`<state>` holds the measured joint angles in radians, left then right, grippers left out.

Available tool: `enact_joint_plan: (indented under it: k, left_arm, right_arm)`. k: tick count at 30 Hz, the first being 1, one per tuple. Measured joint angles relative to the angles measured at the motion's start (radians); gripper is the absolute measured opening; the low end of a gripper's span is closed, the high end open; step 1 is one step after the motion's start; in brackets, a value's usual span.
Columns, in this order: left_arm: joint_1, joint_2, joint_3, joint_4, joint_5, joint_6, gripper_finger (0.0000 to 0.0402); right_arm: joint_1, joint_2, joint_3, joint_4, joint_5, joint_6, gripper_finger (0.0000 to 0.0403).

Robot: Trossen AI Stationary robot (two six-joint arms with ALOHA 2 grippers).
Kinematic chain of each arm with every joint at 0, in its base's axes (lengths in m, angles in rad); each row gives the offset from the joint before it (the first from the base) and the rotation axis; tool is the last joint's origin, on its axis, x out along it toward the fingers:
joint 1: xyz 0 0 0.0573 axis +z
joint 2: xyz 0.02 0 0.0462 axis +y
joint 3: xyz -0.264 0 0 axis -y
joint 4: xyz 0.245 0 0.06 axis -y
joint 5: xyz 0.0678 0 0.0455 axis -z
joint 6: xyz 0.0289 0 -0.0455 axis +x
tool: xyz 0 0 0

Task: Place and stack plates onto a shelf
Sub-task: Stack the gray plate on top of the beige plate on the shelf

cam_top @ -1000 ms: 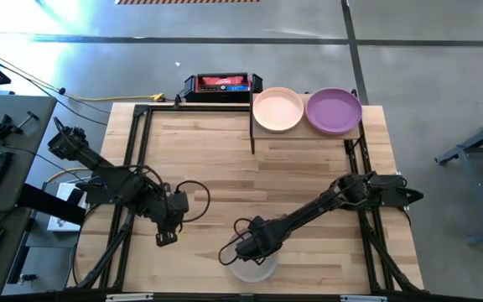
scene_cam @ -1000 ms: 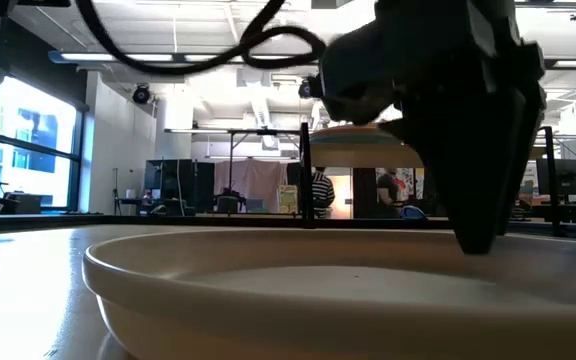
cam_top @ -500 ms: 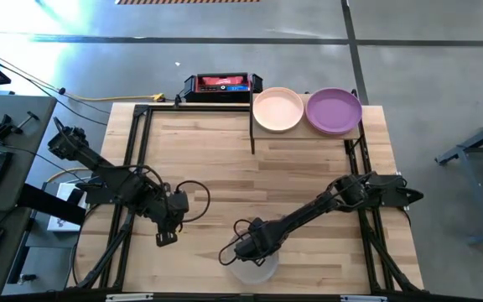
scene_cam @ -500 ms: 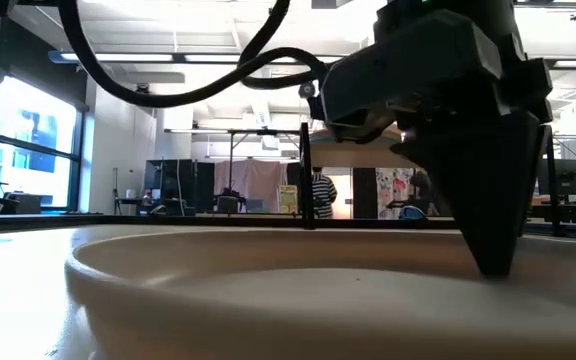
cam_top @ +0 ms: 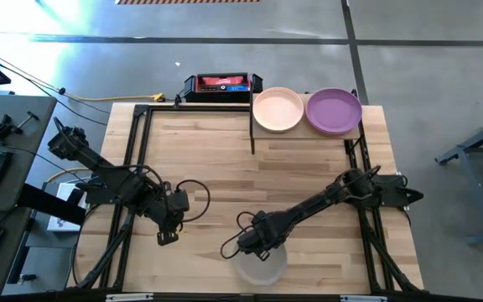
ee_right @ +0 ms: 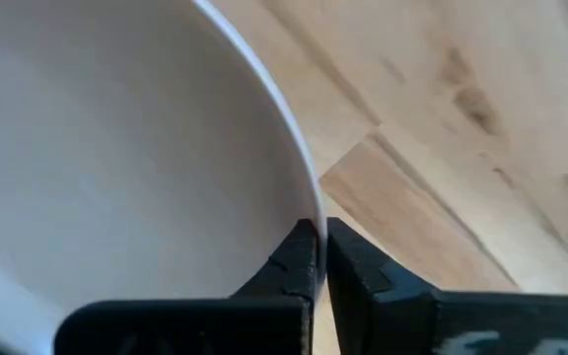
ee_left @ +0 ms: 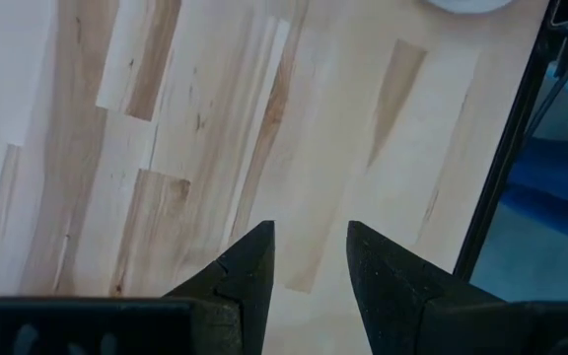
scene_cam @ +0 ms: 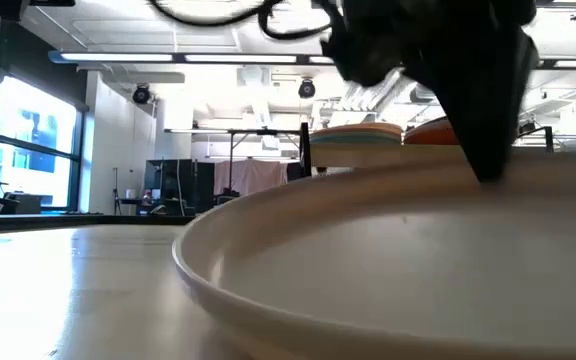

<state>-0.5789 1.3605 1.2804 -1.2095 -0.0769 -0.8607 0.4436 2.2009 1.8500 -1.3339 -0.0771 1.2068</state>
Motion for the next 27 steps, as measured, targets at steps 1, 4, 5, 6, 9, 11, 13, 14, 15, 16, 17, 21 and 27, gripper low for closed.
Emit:
enact_joint_plan:
  k: [1, 4, 5, 6, 9, 11, 13, 14, 15, 16, 17, 21, 27]
  left_arm:
    - [0.0, 0.0, 0.0, 0.0, -0.006, 0.0, 0.0117]
    - [0.0, 0.0, 0.0, 0.0, -0.026, 0.001, 0.0117]
    - [0.0, 0.0, 0.0, 0.001, -0.03, 0.003, 0.0117]
    - [0.0, 0.0, 0.0, 0.001, -0.034, 0.008, 0.0117]
    - [0.0, 0.0, 0.0, 0.002, -0.042, 0.017, 0.0117]
    - [0.0, 0.0, 0.0, 0.003, -0.042, 0.017, 0.0117]
    - [0.0, 0.0, 0.0, 0.003, -0.042, 0.017, 0.0117]
    - [0.0, 0.0, 0.0, 0.003, -0.046, 0.018, 0.0117]
    - [0.0, 0.0, 0.0, 0.003, -0.053, 0.025, 0.0117]
    - [0.0, 0.0, 0.0, 0.003, -0.063, 0.027, 0.0117]
    - [0.001, 0.0, 0.0, 0.003, -0.073, 0.033, 0.0117]
    - [0.011, 0.0, 0.0, 0.003, -0.105, 0.035, 0.0117]
    - [0.041, 0.0, 0.0, 0.003, -0.138, 0.035, 0.0117]
  right_arm:
    - [-0.007, -0.014, 0.0, -0.004, 0.002, -0.006, 0.0]
    - [-0.029, -0.054, 0.0, -0.028, 0.022, -0.036, 0.0]
    - [-0.039, -0.068, 0.0, -0.037, 0.027, -0.045, 0.0]
    - [-0.048, -0.081, 0.0, -0.043, 0.034, -0.056, 0.0]
    - [-0.079, -0.121, 0.0, -0.065, 0.044, -0.085, 0.0]
    - [-0.099, -0.146, 0.0, -0.078, 0.053, -0.111, 0.0]
    - [-0.12, -0.174, 0.0, -0.09, 0.072, -0.141, 0.0]
    - [-0.131, -0.189, 0.0, -0.092, 0.081, -0.154, 0.0]
    - [-0.142, -0.205, 0.0, -0.1, 0.091, -0.166, 0.0]
    - [-0.154, -0.221, 0.0, -0.108, 0.1, -0.174, 0.0]
    - [-0.166, -0.236, 0.0, -0.113, 0.107, -0.184, 0.0]
    - [-0.216, -0.305, 0.0, -0.124, 0.141, -0.228, 0.0]
    - [-0.311, -0.414, 0.0, -0.138, 0.183, -0.308, 0.0]
